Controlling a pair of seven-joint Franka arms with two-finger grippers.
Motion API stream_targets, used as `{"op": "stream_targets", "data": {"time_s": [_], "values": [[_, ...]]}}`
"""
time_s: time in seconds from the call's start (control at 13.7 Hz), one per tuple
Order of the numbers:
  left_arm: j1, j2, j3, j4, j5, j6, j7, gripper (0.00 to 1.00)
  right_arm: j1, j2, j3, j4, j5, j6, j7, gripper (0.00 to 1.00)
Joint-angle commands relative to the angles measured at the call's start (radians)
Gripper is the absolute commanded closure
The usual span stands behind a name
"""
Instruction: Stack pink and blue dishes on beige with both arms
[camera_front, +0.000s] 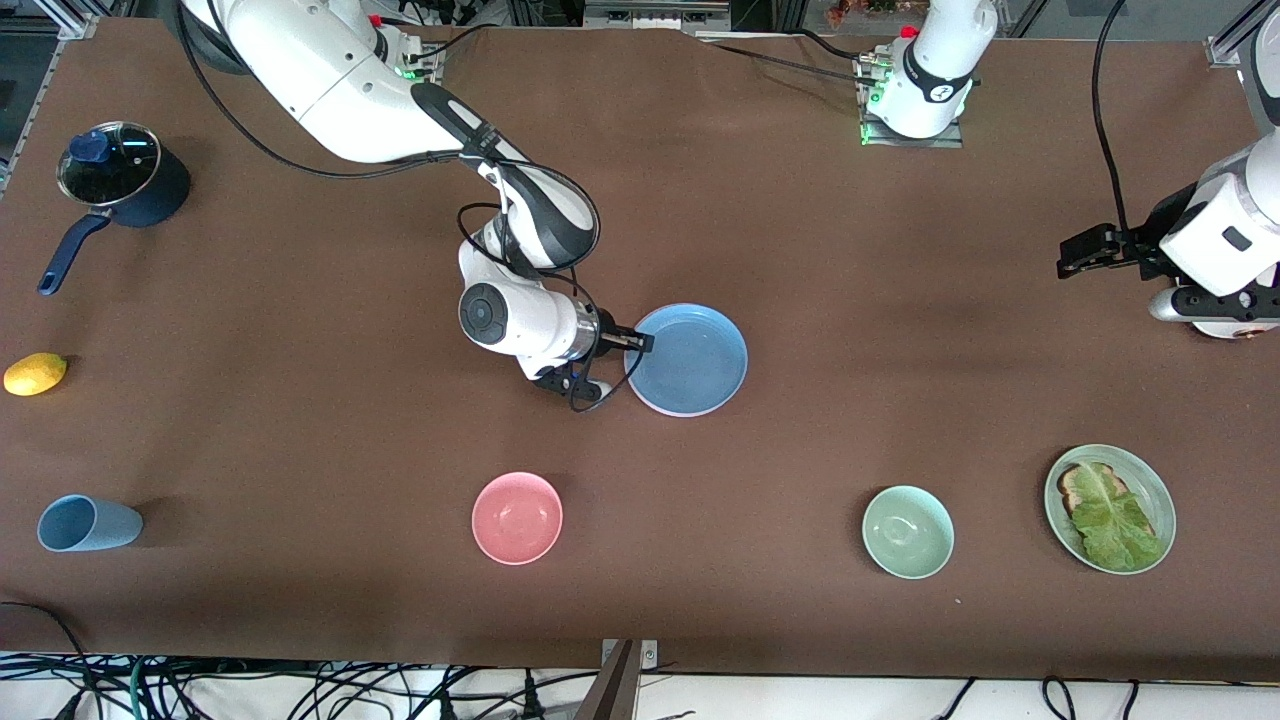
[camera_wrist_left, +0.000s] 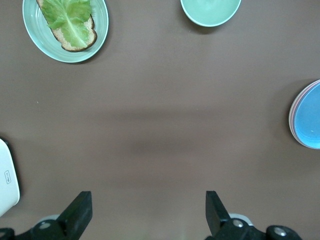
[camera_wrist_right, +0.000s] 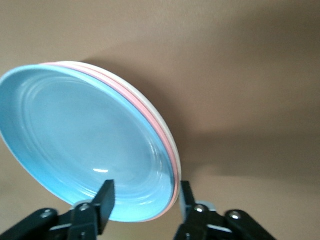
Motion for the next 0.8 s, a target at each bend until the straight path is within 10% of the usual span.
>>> {"op": "stream_targets", "data": {"time_s": [0.0,0.44,0.73], "values": [[0.003,0.008,0.001,0.02,-0.016,-0.001,0.016,0.0,-0.003,-0.071,-0.037,-0.007,-0.024,-0.077,-0.005,0.0],[0.003,0.008,0.001,0.02,-0.016,-0.001,0.016,0.0,-0.003,-0.27,-0.181,-0.006,-0.232,-0.409,-0.003,0.0],[0.003,0.008,0.001,0.018,-0.016,-0.001,0.016,0.0,-0.01,-0.398,-0.324,-0.006,-0.22,-0.557,-0.11,0.0]]}}
